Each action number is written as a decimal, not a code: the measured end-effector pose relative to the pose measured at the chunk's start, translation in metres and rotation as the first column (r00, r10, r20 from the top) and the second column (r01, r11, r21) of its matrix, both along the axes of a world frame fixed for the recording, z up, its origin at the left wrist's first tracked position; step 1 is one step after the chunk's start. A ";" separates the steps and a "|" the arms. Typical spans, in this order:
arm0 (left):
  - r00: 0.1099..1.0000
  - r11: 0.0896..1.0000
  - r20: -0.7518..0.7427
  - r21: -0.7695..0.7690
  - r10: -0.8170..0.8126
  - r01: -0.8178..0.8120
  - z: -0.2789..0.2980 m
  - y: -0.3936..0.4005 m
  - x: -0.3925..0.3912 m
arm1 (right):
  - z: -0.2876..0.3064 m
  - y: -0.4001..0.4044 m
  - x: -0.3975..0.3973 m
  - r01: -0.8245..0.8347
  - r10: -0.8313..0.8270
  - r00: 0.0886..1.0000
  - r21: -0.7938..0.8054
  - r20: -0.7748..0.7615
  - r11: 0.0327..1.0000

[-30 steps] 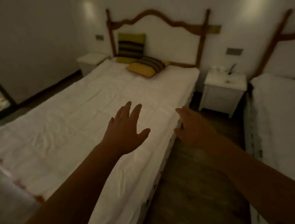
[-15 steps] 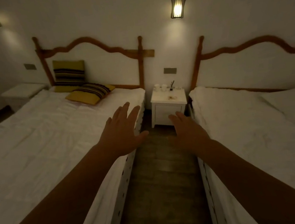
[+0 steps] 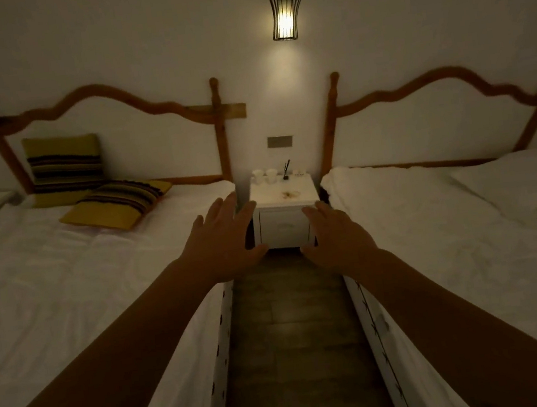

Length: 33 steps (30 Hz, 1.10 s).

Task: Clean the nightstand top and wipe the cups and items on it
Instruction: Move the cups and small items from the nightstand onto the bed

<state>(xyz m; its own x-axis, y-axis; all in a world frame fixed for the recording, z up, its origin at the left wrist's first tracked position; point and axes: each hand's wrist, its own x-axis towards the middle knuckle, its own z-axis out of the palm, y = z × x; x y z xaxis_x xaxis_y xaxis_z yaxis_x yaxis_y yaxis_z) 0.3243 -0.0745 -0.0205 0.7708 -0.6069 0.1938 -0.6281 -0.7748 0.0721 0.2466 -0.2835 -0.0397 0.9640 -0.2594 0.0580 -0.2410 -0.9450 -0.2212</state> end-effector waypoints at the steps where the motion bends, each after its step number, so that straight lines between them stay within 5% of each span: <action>1: 1.000 1.000 0.006 0.002 -0.012 0.012 0.001 -0.003 0.019 | 0.000 -0.004 0.016 0.009 -0.009 1.000 -0.004 0.002 1.000; 33: 0.968 0.994 -0.225 0.027 0.110 -0.107 -0.072 -0.273 0.505 | -0.073 -0.281 0.528 -0.096 0.103 0.985 0.058 -0.136 0.994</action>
<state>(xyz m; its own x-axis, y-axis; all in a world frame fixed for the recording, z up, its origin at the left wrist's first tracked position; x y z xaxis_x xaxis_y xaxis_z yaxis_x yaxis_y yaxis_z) 0.8293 -0.3479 -0.0926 0.8550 -0.5187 -0.0013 -0.5089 -0.8394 0.1906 0.7743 -0.5649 -0.1129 0.9830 -0.1607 -0.0890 -0.1778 -0.9542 -0.2405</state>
